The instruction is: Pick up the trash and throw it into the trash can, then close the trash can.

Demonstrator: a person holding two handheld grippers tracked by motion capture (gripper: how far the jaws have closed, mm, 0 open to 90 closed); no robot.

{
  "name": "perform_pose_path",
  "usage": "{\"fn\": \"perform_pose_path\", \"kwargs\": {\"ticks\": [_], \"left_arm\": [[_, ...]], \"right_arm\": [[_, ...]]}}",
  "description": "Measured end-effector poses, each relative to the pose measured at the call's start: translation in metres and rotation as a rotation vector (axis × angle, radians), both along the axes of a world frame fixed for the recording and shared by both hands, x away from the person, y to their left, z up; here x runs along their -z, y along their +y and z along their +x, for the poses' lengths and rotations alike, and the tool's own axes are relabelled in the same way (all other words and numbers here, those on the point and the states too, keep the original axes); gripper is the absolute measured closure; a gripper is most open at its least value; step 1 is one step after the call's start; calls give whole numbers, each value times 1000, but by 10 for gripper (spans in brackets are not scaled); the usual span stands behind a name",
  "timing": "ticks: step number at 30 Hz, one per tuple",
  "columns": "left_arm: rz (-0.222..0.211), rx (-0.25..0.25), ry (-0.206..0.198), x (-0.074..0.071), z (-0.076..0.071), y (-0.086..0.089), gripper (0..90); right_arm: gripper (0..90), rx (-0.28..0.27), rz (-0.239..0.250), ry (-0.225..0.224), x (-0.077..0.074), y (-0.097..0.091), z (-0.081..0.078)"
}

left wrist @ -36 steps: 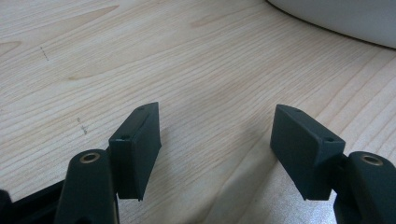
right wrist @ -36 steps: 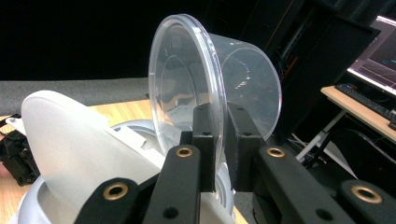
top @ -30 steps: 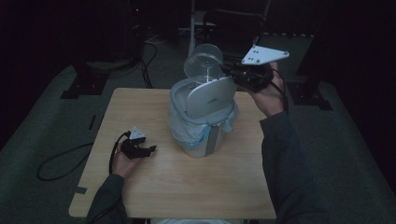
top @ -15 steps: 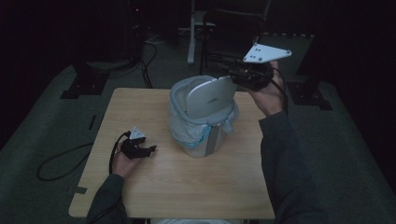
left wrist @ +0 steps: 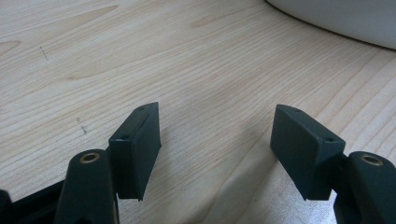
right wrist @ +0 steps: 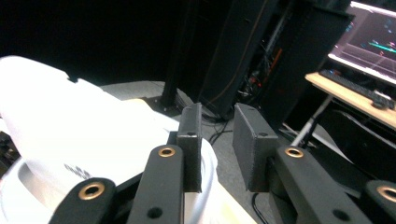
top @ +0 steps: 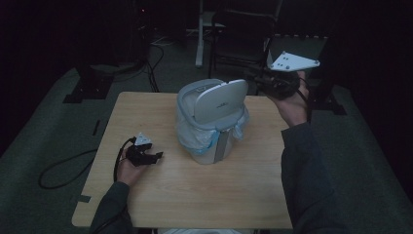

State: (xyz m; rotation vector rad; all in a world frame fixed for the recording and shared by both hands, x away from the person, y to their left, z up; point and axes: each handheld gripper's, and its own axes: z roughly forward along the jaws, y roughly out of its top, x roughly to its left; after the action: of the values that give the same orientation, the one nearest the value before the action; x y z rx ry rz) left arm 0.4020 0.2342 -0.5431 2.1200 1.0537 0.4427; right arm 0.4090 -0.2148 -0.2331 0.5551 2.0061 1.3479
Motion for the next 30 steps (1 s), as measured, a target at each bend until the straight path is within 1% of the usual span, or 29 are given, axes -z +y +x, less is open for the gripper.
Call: {"fn": "perform_pose_path", "kwargs": {"ticks": [6,15,18,20,22,26,30], "left_arm": [[2,0,-1,0,0,0,342],[-4,0,3,0,0,0,342],[1,0,0,0,0,0,342],[-2,-1,0,0,0,0,342],[1,-1,0,0,0,0,342],[-3,-1,0,0,0,0,342],[-3,-1,2,0,0,0,342]], "right_arm": [[724,19,18,19,8,-12,0],[723,20,17,30,17,-19,-4],[727,13,22,30,18,-20,-5],[730,-9,20,37,22,-21,-8],[745,-19,18,41,25,-21,-10],[759,-27,11,49,28,-19,-11],[789,-50,11,54,30,-15,-12]]}}
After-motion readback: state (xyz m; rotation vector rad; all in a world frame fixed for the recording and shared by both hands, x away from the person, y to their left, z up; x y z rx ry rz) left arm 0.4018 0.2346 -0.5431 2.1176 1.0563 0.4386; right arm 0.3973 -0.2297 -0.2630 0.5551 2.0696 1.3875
